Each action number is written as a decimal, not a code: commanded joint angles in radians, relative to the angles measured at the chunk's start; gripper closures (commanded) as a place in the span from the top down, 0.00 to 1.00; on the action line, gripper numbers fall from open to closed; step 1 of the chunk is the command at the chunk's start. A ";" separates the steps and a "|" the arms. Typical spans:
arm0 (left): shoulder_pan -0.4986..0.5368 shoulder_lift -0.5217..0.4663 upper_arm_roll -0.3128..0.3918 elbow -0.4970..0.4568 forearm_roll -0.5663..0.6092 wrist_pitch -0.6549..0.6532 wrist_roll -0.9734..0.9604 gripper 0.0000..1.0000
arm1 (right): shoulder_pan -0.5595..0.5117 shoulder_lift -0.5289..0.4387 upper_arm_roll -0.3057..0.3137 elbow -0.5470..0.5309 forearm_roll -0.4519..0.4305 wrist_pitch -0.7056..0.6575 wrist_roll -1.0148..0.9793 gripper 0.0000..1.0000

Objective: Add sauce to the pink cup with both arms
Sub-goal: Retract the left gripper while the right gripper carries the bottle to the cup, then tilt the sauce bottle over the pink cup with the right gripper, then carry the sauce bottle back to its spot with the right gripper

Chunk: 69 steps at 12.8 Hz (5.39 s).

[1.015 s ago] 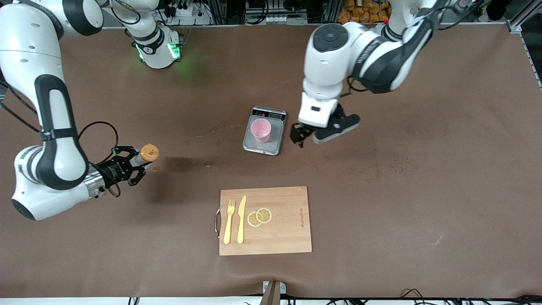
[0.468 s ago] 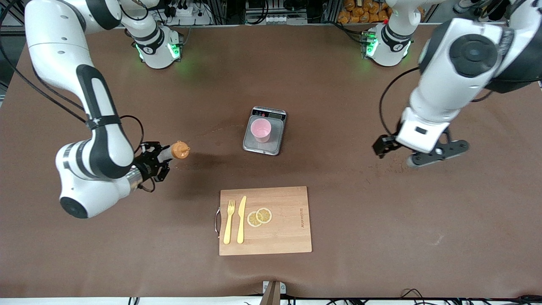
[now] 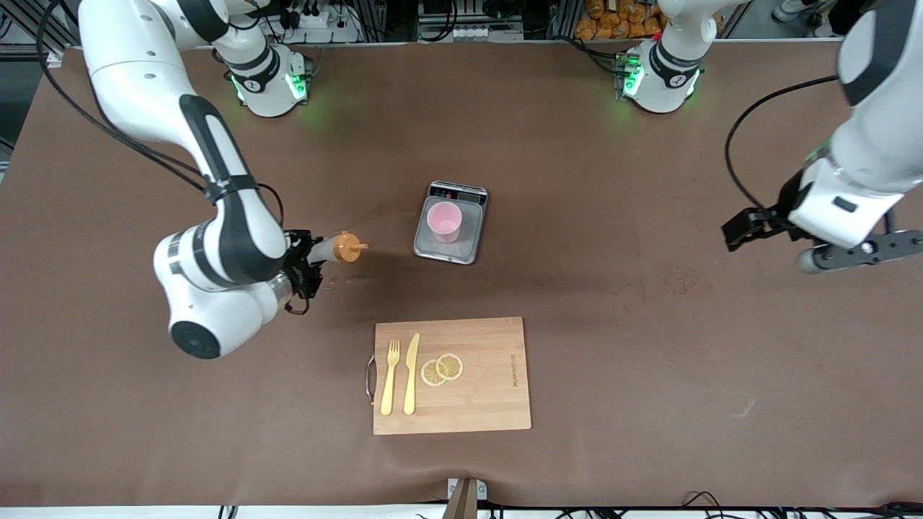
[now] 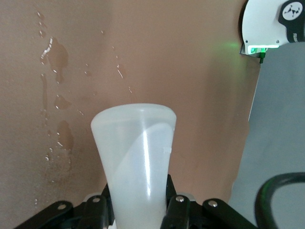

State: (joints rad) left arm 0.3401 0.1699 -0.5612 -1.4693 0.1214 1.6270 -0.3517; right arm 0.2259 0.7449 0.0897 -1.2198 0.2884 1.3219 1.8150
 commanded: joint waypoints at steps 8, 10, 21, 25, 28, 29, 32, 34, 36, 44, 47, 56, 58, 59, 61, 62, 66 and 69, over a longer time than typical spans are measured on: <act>-0.278 -0.135 0.473 -0.043 -0.147 -0.078 0.296 1.00 | 0.188 -0.013 -0.010 0.011 -0.095 -0.021 0.244 0.28; -0.354 -0.148 0.570 -0.060 -0.169 -0.078 0.306 1.00 | 0.204 -0.013 -0.008 0.009 -0.136 -0.023 0.262 0.28; -0.368 -0.190 0.604 -0.097 -0.203 -0.091 0.312 1.00 | 0.276 0.007 -0.010 0.002 -0.325 -0.081 0.352 0.28; -0.362 -0.187 0.598 -0.089 -0.203 -0.101 0.312 1.00 | 0.282 0.016 -0.011 0.000 -0.339 -0.084 0.368 0.28; -0.363 -0.187 0.595 -0.086 -0.204 -0.102 0.312 1.00 | 0.300 0.017 -0.011 0.002 -0.368 -0.101 0.368 0.27; -0.360 -0.188 0.595 -0.086 -0.203 -0.104 0.315 1.00 | 0.300 0.017 -0.011 0.002 -0.370 -0.113 0.368 0.27; -0.357 -0.191 0.595 -0.085 -0.203 -0.105 0.329 1.00 | 0.312 0.017 -0.013 0.003 -0.380 -0.133 0.368 0.27; -0.359 -0.193 0.592 -0.082 -0.203 -0.107 0.335 1.00 | 0.313 0.017 -0.013 0.003 -0.384 -0.136 0.368 0.27; -0.357 -0.201 0.592 -0.082 -0.203 -0.117 0.335 1.00 | 0.316 0.017 -0.013 0.009 -0.385 -0.148 0.368 0.26; -0.359 -0.202 0.593 -0.082 -0.204 -0.127 0.332 1.00 | 0.279 0.007 -0.010 0.011 -0.362 -0.145 0.347 0.26; -0.357 -0.202 0.593 -0.083 -0.204 -0.127 0.332 1.00 | 0.204 0.002 -0.001 0.013 -0.252 -0.106 0.264 0.26; -0.363 -0.199 0.593 -0.083 -0.201 -0.127 0.330 1.00 | -0.104 -0.012 0.001 0.000 0.030 -0.082 -0.308 0.29; -0.365 -0.199 0.593 -0.082 -0.194 -0.127 0.330 1.00 | -0.204 -0.012 -0.001 0.000 0.096 -0.128 -0.451 0.31; -0.363 -0.199 0.593 -0.082 -0.192 -0.128 0.330 1.00 | -0.233 -0.012 -0.002 0.000 0.097 -0.141 -0.500 0.31; -0.365 -0.201 0.593 -0.078 -0.190 -0.128 0.329 1.00 | -0.313 -0.007 -0.002 0.000 0.129 -0.164 -0.615 0.31; -0.366 -0.199 0.593 -0.077 -0.187 -0.128 0.326 1.00 | -0.354 -0.003 -0.004 -0.003 0.161 -0.174 -0.664 0.31; -0.366 -0.198 0.592 -0.071 -0.172 -0.130 0.326 1.00 | -0.495 0.031 -0.005 -0.004 0.218 -0.171 -0.858 0.33; -0.365 -0.198 0.564 -0.069 -0.128 -0.133 0.324 1.00 | -0.582 0.100 -0.005 -0.004 0.284 -0.168 -0.974 0.33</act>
State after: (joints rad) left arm -0.0194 -0.0152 0.0114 -1.5437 -0.0388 1.5103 -0.0355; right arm -0.3069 0.8020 0.0676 -1.2274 0.5225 1.1609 0.9027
